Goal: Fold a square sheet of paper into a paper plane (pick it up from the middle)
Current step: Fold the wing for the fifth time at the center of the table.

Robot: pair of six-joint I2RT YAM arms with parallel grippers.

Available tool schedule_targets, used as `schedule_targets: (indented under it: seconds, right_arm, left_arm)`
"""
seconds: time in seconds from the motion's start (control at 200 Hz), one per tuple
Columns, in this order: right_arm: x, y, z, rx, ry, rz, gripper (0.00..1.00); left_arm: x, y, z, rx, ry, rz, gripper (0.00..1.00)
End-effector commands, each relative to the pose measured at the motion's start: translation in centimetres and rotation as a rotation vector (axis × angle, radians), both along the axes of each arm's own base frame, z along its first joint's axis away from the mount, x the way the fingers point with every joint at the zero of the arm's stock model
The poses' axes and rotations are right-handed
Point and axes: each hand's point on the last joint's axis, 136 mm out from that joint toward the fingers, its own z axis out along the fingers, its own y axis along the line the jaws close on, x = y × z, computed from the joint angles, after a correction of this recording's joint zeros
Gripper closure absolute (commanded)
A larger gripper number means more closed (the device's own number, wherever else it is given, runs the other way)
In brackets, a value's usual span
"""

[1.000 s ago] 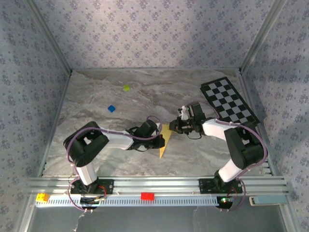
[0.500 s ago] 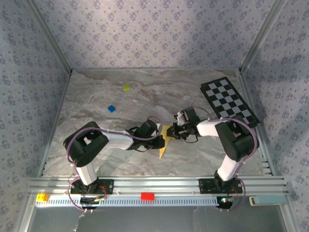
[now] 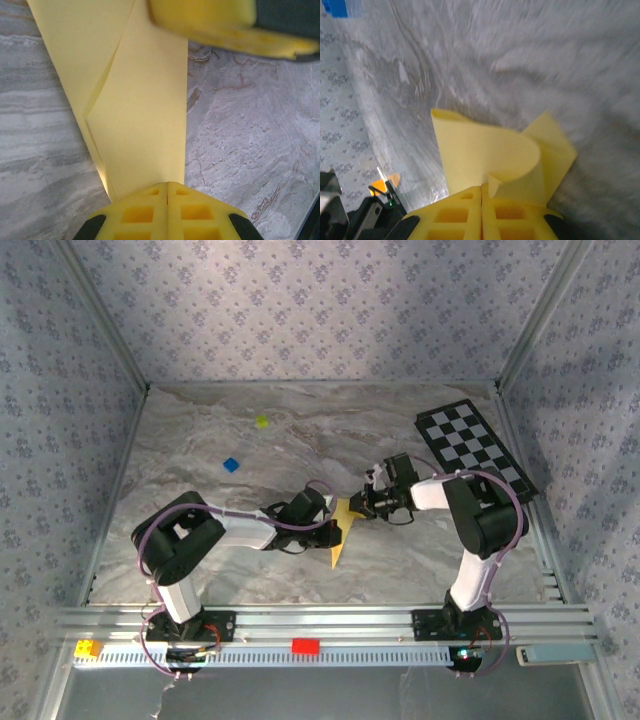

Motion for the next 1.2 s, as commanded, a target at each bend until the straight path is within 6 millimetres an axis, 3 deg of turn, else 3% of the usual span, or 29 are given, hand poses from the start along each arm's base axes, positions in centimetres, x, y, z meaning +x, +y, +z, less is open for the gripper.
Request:
schedule_targets:
  seconds: [0.0,0.325,0.52,0.705,0.97,1.194]
  right_arm:
    - [2.9,-2.8,-1.7,-0.134,-0.035,-0.104,0.91]
    - [5.3,-4.8,-1.2,-0.161,-0.052,-0.172,0.91]
    - [5.7,-4.9,3.3,-0.117,-0.138,-0.156,0.89]
    - [3.2,-3.4,5.9,-0.049,-0.197,-0.100,0.88]
    - [-0.6,0.3,2.9,-0.040,-0.125,0.036,0.90]
    - [-2.0,-1.6,-2.2,-0.163,-0.022,-0.011,0.93]
  left_arm:
    - [-5.3,6.0,-6.4,0.285,0.198,-0.035,1.00]
    - [-5.4,6.1,-6.4,0.292,0.197,-0.040,1.00]
    - [-5.2,5.9,-5.9,0.278,0.182,-0.045,1.00]
    - [-5.2,5.9,-5.8,0.285,0.176,-0.062,1.00]
    - [-4.8,5.6,-5.1,0.285,0.158,-0.073,1.00]
    - [-4.2,5.1,-3.8,0.277,0.143,-0.050,1.00]
